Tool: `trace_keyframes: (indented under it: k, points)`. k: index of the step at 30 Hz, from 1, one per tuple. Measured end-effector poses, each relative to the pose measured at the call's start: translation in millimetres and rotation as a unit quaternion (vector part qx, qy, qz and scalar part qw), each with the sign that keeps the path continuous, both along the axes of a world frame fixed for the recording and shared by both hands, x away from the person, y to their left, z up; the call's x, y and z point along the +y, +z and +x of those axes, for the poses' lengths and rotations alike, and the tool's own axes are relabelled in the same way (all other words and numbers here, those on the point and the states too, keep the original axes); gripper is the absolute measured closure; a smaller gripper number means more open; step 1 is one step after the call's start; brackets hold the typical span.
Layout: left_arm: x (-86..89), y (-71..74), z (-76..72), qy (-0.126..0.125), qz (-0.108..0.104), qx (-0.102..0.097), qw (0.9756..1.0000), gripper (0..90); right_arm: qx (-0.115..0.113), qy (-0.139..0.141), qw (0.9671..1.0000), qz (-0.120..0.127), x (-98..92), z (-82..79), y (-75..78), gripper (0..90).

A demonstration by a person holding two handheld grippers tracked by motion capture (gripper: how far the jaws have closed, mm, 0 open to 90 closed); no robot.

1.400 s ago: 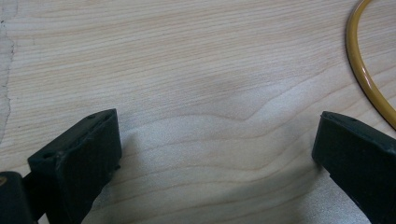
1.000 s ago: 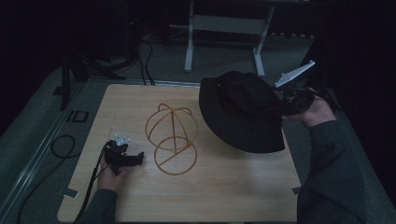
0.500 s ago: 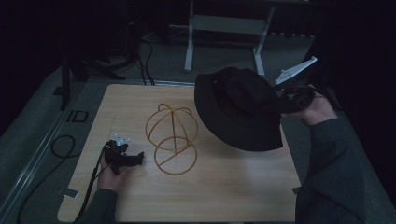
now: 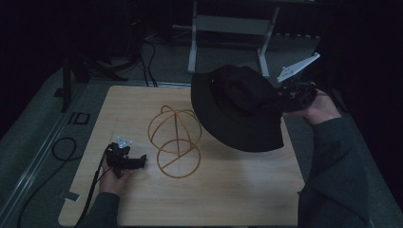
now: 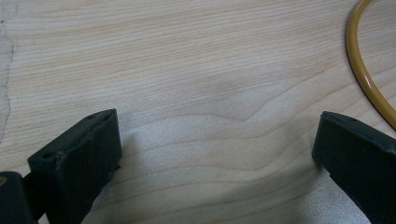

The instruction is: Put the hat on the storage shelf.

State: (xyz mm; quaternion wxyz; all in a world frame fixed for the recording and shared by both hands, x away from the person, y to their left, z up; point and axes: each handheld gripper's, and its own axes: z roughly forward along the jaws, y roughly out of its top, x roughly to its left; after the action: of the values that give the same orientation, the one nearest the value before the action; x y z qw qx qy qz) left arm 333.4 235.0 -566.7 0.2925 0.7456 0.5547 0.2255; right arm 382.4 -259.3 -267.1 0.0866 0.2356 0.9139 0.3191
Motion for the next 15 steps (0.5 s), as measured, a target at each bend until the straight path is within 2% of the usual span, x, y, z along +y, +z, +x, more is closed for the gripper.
trace_keyframes:
  k: [15]
  points:
    - [-1.6, 0.1, 0.2, -0.007, 0.0, 0.0, 1.0, 1.6, 0.001, 0.022, 0.9997, 0.004, 15.1, 3.3, 8.6, 85.3]
